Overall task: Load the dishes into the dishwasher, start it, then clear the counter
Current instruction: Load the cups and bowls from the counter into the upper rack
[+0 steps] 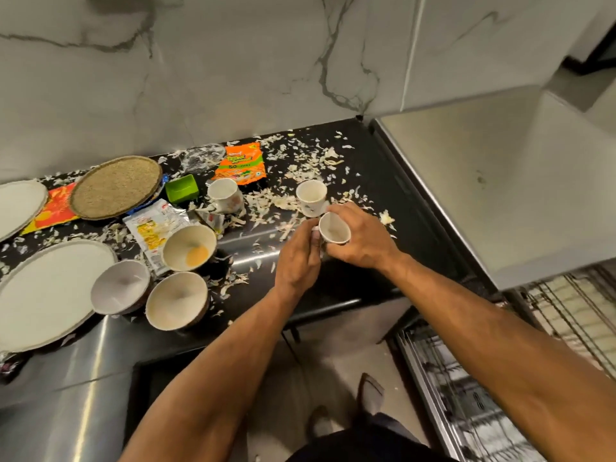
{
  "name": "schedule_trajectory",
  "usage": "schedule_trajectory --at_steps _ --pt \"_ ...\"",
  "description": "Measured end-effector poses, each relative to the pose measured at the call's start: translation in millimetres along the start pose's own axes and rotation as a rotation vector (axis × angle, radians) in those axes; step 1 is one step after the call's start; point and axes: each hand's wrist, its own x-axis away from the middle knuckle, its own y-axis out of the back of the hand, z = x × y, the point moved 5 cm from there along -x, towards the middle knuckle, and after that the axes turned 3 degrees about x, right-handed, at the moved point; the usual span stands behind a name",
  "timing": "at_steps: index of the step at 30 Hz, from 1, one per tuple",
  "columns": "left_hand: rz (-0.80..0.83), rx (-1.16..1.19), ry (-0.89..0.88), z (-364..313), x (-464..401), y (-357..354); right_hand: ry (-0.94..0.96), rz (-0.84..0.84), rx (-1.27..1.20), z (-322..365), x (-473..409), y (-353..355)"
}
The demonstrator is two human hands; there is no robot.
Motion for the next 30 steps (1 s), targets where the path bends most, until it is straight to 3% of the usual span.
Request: schedule_trajectory --at_steps 6,20,30 --pt "0.103 0.039 -0.054 -41 13 -59 -0.151 -0.143 -0.064 -39 66 37" --pt "0.341 0.079 -0.103 -153 94 -236 -0.515 -0.293 -0.207 -167 257 102" --pt "0.631 -0.005 -0.071 -197 142 -352 -0.758 -0.351 -0.345 -243 370 119"
